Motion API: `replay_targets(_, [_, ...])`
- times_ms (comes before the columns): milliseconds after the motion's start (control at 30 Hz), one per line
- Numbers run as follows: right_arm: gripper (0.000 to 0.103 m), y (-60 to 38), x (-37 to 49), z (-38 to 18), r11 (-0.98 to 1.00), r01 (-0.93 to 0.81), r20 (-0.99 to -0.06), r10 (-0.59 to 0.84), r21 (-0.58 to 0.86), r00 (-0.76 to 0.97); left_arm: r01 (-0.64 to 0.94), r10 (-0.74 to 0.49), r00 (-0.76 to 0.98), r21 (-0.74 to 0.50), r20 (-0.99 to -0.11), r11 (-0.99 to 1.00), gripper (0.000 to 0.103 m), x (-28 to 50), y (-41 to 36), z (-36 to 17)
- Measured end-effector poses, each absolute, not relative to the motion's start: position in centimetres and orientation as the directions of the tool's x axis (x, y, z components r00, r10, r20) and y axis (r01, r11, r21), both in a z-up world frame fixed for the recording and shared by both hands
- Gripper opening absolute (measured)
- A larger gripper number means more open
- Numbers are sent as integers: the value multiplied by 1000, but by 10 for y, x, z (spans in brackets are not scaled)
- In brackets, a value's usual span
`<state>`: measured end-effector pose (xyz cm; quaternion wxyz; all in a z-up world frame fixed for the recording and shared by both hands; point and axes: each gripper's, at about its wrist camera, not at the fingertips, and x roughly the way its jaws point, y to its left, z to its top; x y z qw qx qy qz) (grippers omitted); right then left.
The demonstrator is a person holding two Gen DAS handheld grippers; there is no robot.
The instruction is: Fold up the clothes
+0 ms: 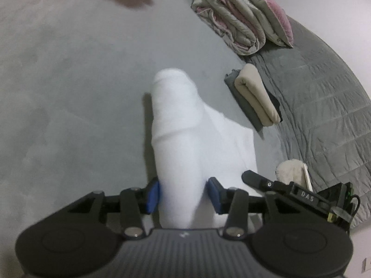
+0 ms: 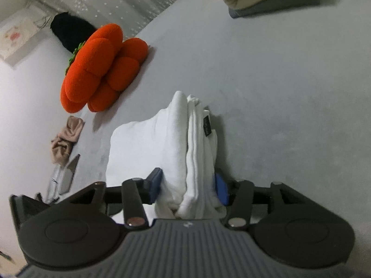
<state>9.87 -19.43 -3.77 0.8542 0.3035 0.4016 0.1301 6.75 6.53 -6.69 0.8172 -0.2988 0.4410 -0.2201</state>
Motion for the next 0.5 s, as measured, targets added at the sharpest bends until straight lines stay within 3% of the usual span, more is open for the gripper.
replay_targets(333, [55, -163, 97, -10, 930, -125, -520, 301, 346, 799, 265, -537, 707, -531, -460, 805, 45, 76, 46, -26])
replay_targets(500, [43, -144, 101, -7, 965, -183, -457, 251, 187, 853, 333, -495, 747, -394, -444, 856, 44, 85, 17, -29])
